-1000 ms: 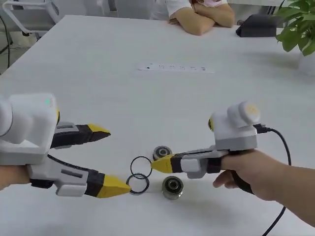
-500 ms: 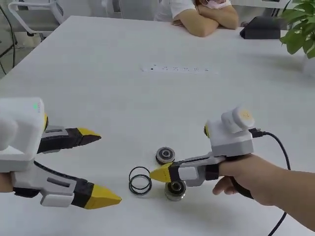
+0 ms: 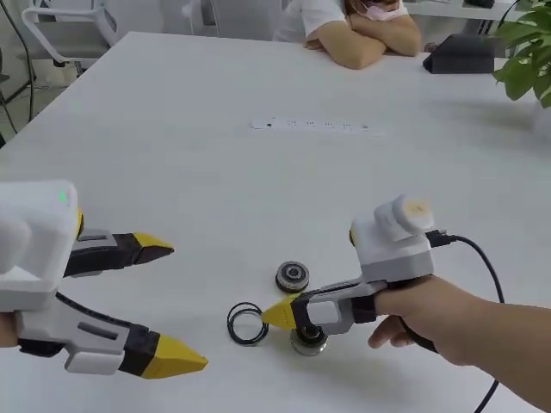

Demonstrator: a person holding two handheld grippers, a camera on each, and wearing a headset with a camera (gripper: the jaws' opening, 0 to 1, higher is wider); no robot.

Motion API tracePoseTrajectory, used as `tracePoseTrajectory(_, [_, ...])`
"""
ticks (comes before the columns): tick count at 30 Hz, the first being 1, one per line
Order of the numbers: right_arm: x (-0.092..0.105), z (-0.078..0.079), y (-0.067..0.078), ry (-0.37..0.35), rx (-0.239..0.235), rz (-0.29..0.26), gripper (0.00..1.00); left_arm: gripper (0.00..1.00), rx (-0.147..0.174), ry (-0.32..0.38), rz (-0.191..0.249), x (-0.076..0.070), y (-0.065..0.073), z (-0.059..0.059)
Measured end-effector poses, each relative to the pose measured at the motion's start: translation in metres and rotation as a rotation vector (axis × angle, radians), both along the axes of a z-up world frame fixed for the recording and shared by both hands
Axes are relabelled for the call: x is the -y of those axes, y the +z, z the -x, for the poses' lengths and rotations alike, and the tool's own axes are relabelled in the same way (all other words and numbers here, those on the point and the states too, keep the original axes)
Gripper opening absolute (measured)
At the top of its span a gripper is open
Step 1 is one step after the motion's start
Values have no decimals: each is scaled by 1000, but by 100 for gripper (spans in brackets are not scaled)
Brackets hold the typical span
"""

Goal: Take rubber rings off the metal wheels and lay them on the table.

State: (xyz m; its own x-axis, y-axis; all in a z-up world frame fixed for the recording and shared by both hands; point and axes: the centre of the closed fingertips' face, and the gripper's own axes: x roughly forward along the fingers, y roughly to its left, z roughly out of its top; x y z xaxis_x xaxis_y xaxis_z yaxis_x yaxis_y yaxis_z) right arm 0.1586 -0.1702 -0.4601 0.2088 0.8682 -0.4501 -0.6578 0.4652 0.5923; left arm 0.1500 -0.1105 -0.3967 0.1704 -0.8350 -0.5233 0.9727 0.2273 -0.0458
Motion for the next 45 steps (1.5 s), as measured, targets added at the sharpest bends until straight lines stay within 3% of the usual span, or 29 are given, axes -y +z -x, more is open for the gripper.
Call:
tracePoseTrajectory(14, [3, 2, -1, 30, 75, 70, 11, 82, 2, -10, -11, 2, -1, 0])
tracePoseTrajectory(24, [9, 0, 0, 44, 115, 114, 26, 82, -8, -16, -24, 1, -4, 0])
tracePoseTrajectory(45, [34, -10, 24, -10, 203, 89, 30, 80, 12, -32, -19, 16, 0, -15])
